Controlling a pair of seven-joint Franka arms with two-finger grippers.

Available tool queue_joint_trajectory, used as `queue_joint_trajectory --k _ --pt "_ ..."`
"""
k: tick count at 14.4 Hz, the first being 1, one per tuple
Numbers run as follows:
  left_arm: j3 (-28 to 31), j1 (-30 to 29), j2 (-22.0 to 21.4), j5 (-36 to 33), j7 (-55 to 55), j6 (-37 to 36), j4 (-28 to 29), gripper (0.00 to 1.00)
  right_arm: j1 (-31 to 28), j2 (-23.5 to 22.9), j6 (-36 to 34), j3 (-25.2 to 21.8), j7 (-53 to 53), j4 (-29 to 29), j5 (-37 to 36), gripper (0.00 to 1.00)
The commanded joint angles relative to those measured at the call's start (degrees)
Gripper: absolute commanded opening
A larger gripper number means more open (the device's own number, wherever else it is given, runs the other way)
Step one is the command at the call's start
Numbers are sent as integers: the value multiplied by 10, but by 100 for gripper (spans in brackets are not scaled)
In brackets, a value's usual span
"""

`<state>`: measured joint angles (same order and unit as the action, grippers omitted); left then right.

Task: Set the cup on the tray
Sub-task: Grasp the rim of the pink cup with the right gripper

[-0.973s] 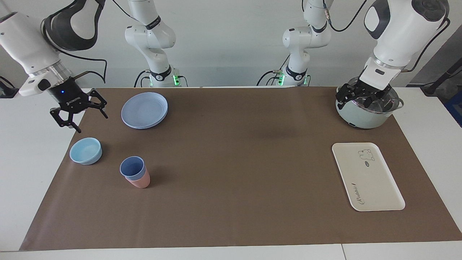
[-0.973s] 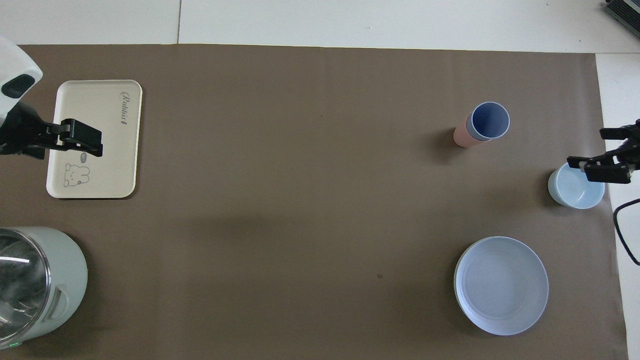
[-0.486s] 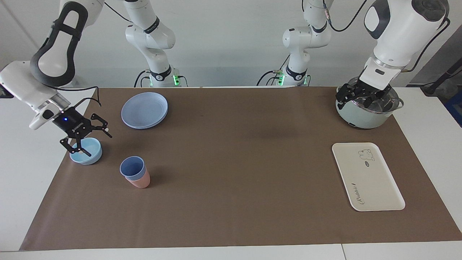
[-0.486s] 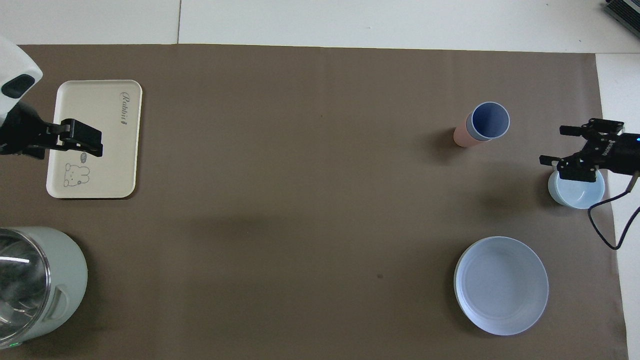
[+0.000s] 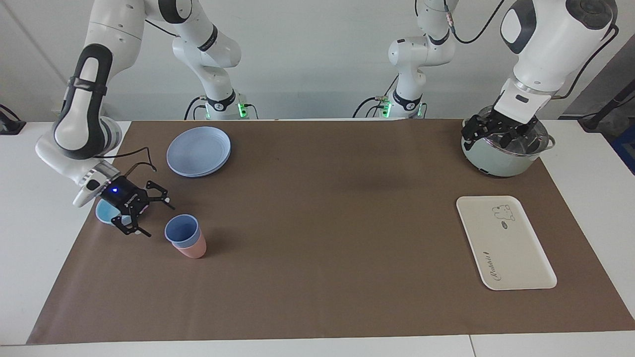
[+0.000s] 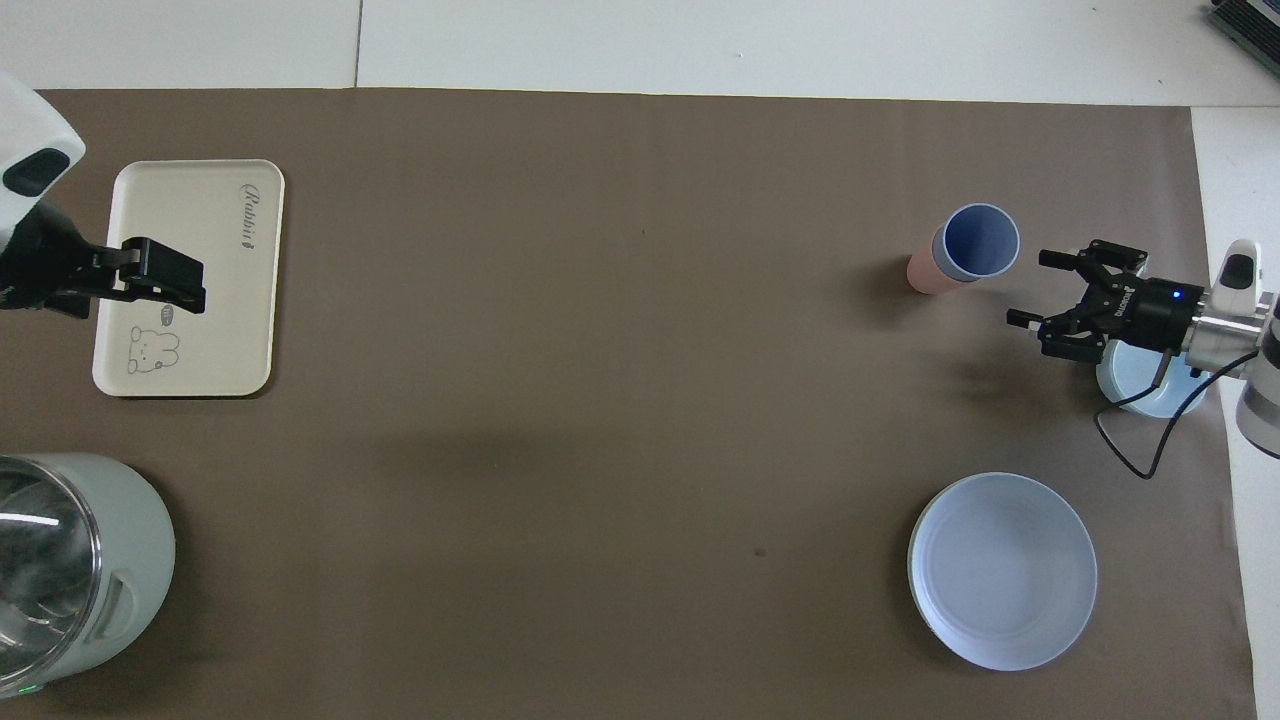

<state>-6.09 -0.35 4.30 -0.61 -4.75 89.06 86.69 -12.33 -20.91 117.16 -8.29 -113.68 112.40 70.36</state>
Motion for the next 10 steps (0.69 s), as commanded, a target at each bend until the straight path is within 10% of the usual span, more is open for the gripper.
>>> queue_joint_trajectory --k 1,10 --pt "-4 -6 -20 -5 3 7 23 100 0 -17 -6 5 -49 -7 54 100" --pt "-4 -6 -20 -5 3 7 23 100 30 -34 7 6 -109 -4 139 100"
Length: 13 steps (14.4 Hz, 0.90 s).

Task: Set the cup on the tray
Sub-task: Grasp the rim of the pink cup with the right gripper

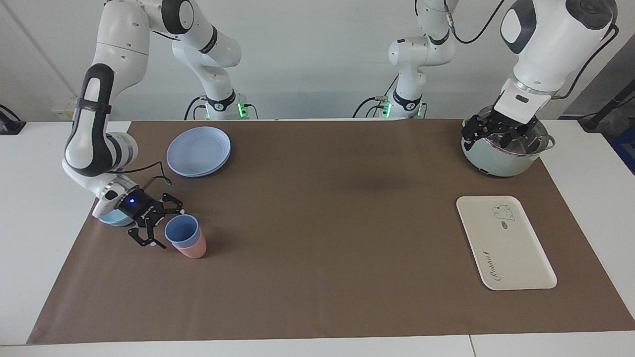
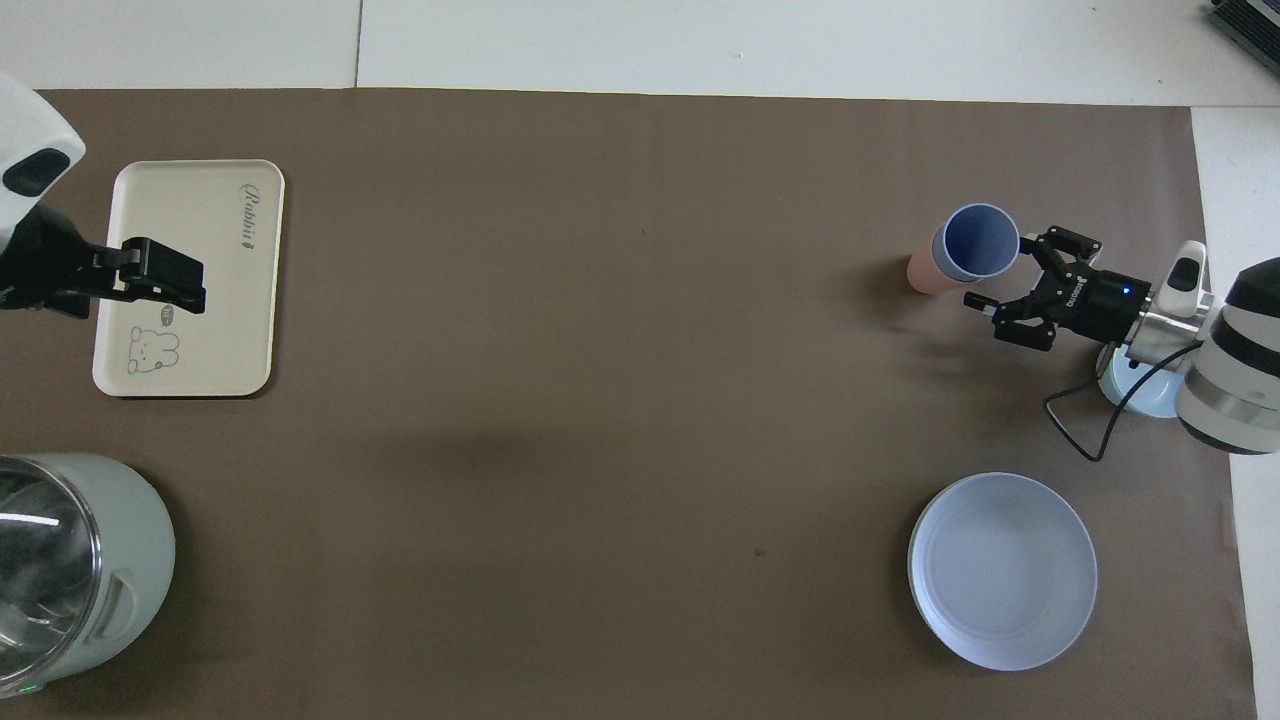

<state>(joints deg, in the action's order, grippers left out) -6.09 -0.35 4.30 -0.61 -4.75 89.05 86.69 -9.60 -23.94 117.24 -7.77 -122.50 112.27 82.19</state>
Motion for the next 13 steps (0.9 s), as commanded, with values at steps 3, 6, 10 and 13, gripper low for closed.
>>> queue_joint_trajectory --k 3,6,10,13 --pt "-4 -6 -20 -5 3 7 23 100 13 -6 17 0 -27 -1 44 100" --pt "-4 -5 -22 -5 2 5 23 100 20 -7 23 0 -30 -1 47 100" --pt "-4 -6 -23 -5 2 6 23 100 34 -8 43 2 -36 -1 71 100" --pt "-3 -6 -23 -5 2 6 23 100 43 -10 55 2 -44 0 77 100"
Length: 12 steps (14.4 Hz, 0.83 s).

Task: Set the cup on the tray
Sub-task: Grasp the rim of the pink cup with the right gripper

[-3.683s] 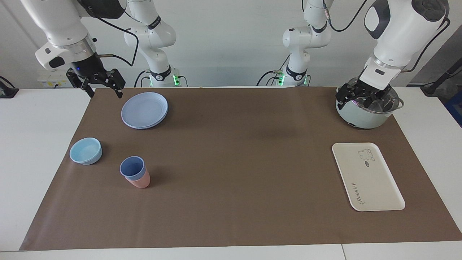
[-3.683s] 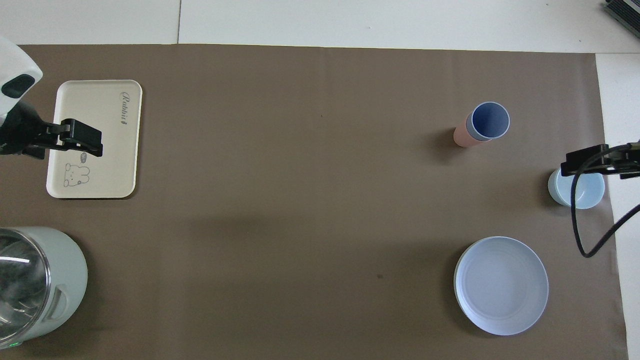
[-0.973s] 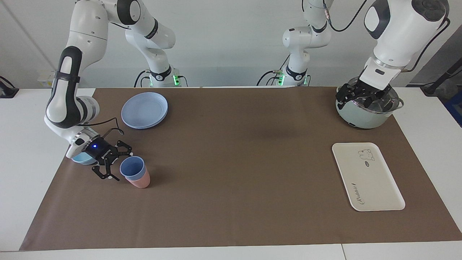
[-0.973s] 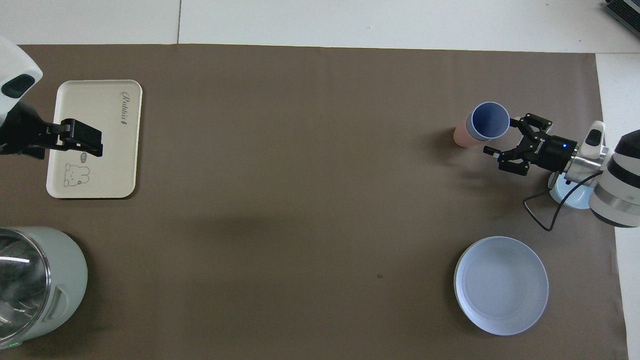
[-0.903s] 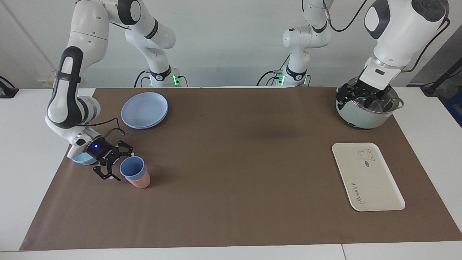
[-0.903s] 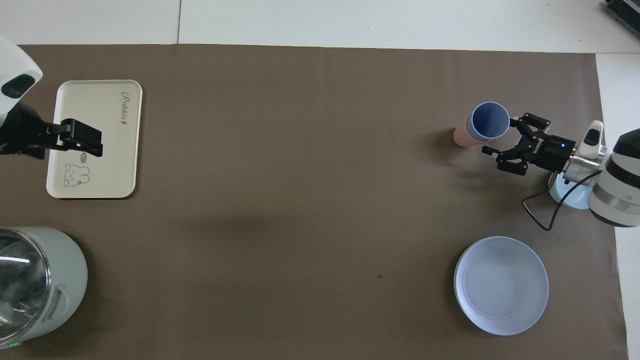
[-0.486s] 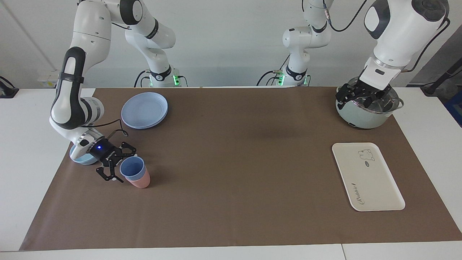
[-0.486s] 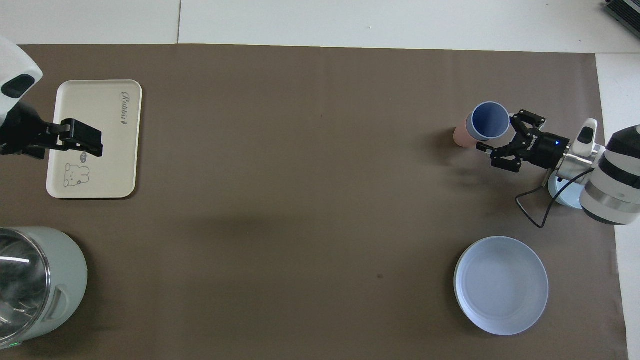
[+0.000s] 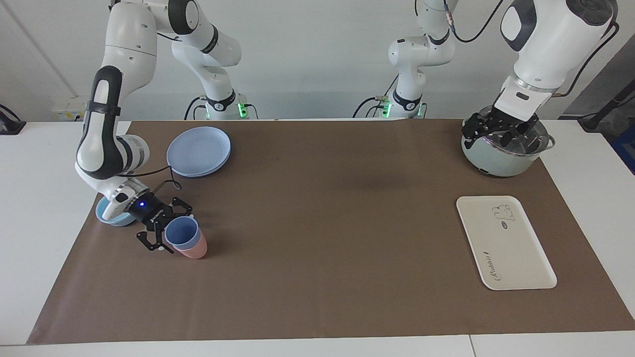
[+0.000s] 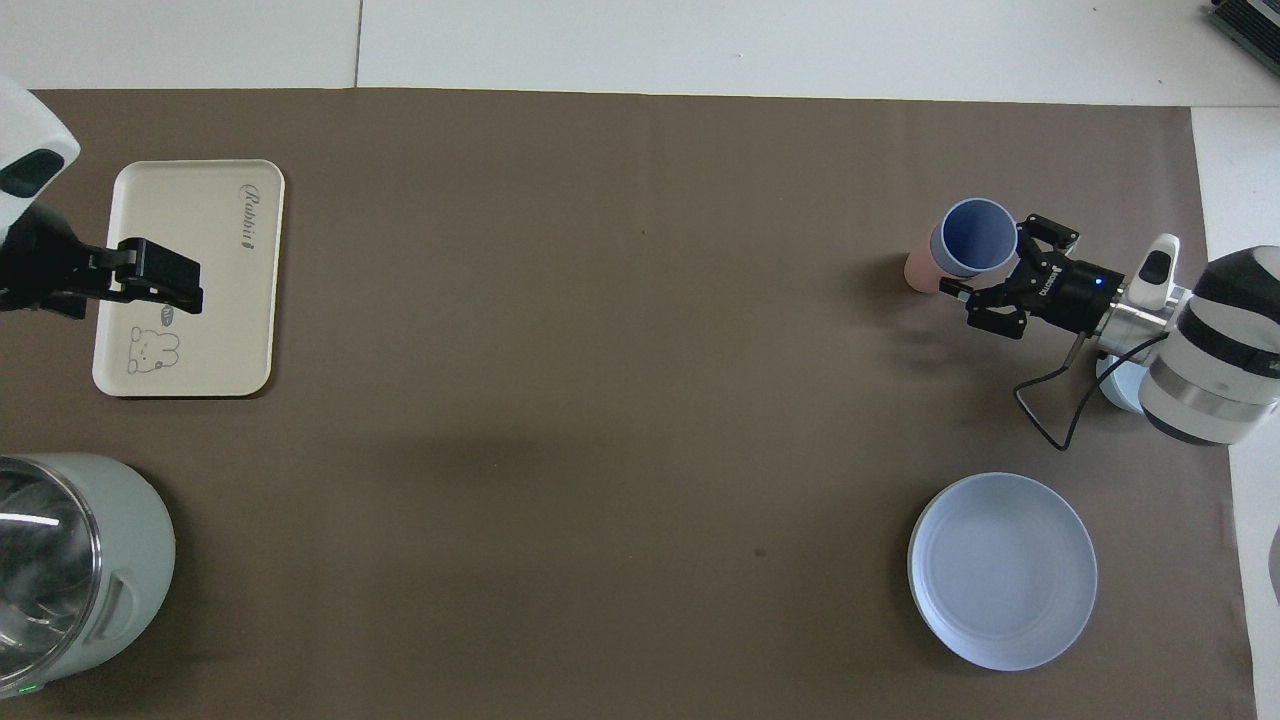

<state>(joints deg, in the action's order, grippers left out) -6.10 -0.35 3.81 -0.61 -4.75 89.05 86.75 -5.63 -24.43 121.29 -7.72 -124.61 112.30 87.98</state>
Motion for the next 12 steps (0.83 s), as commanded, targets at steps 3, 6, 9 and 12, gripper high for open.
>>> queue_joint_trajectory --k 3,6,9,12 --pt "-3 -6 -18 -5 1 5 23 100 4 -5 15 2 -25 3 20 100" --pt "-4 -5 -19 -5 4 9 24 100 8 -4 18 2 -28 4 30 100" --pt "-3 -6 -17 1 7 27 22 100 17 -4 23 2 -32 5 36 100" --pt "-2 -6 -18 44 5 37 26 100 19 -4 25 2 -33 12 46 100"
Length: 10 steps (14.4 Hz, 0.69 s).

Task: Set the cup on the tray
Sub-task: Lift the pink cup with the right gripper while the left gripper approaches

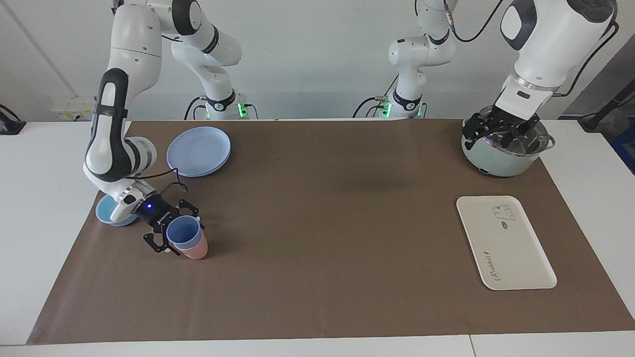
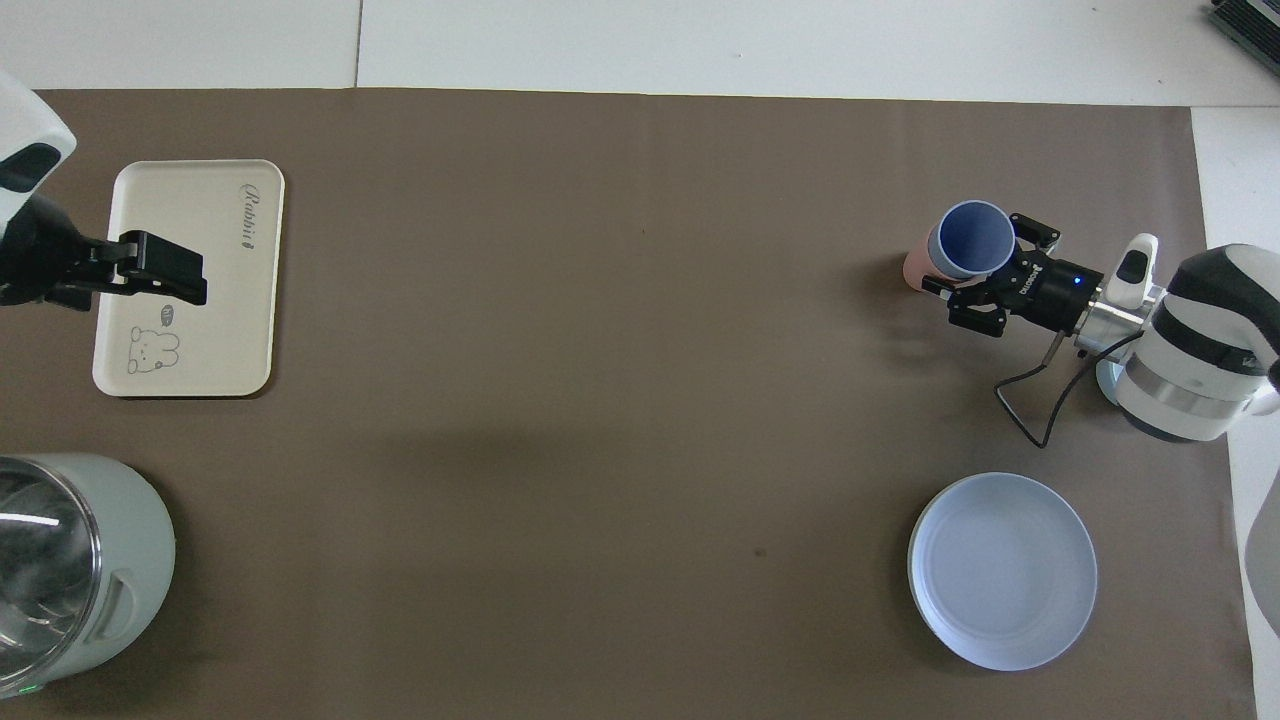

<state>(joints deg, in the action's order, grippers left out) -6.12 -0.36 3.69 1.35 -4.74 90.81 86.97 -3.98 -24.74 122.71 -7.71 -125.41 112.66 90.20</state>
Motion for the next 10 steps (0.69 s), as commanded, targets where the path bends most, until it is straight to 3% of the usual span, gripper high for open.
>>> queue_joint_trajectory --k 1,2,3,5,10 --pt "-2 -6 -17 28 6 23 25 100 2 0 10 2 -26 8 23 86" --pt "-2 -6 -16 36 5 24 25 100 3 -1 11 2 -41 6 24 26" --pt "-2 -6 -16 47 4 27 25 100 2 -1 15 2 -48 7 28 0" --pt "-2 -6 -13 58 1 38 25 100 2 -1 22 2 -48 7 38 0" --pt "-7 18 8 191 -91 108 17 95 7 19 33 2 -6 -2 28 0"
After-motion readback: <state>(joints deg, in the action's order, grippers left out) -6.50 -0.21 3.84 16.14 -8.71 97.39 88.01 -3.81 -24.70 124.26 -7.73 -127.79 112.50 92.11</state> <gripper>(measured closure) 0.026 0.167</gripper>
